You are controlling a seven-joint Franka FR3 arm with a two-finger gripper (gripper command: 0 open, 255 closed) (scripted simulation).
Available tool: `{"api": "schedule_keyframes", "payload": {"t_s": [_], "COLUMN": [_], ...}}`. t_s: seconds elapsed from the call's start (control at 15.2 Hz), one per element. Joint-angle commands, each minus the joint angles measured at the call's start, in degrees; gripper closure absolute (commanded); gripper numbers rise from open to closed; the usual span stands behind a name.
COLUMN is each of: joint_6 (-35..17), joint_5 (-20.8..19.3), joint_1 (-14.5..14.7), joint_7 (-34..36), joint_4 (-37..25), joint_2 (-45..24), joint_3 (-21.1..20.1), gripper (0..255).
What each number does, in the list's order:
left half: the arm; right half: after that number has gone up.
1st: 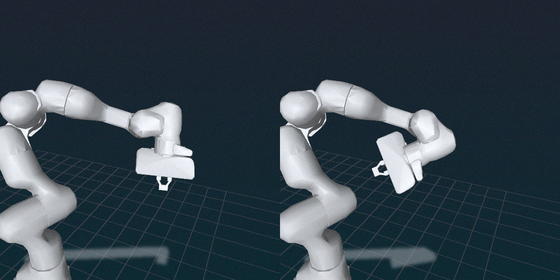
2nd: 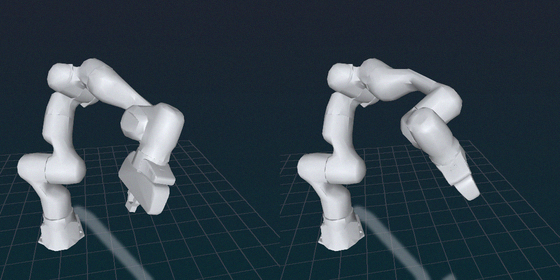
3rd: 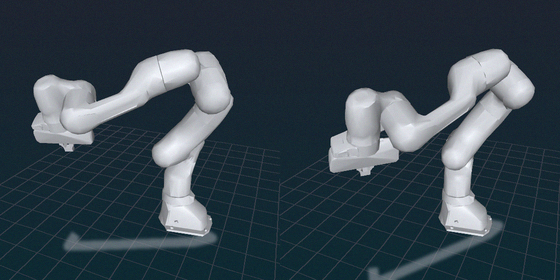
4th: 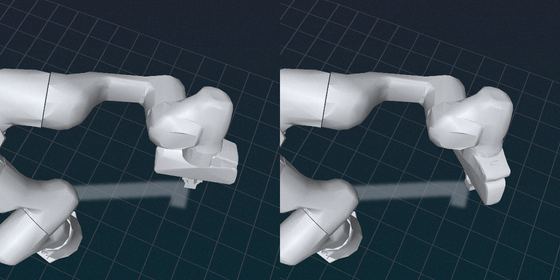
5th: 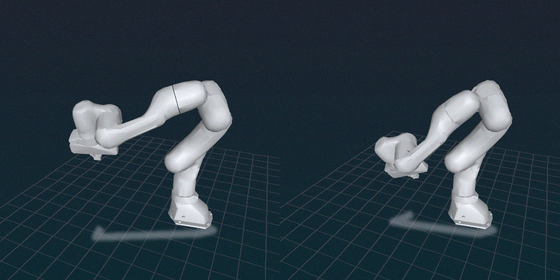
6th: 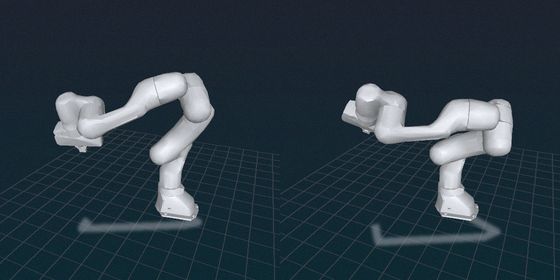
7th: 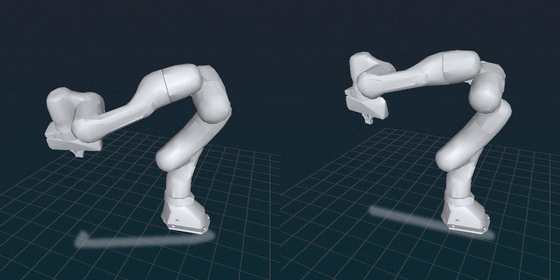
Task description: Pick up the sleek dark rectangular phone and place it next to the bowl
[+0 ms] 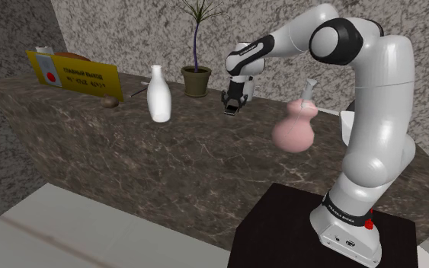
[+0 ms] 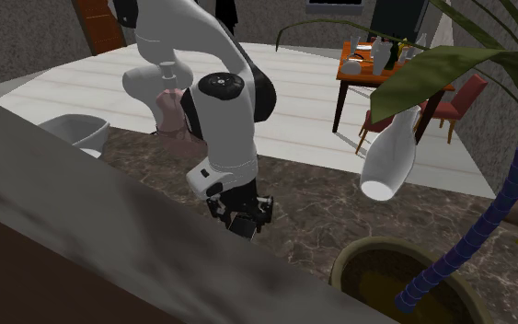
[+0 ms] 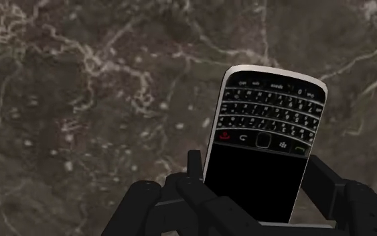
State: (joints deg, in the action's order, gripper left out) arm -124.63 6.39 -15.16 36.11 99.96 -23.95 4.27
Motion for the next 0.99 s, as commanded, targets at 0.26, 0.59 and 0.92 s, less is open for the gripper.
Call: {"api": "schedule_keyframes", "payload": {"t_s": [0.26, 0.59, 0.92], "joint_6": [3.7, 7.0, 10.4], "joint_5": [-0.3, -0.6, -0.8], "joint_1": [0.1, 0.1, 0.1], "joint_7": [0.4, 0.7, 1.0], "joint_4": [-1.9, -3.8, -6.0], "joint_2": [1.8, 3.2, 4.4], "joint_3": [0.1, 0.2, 0.3], "gripper": [255, 255, 255]}}
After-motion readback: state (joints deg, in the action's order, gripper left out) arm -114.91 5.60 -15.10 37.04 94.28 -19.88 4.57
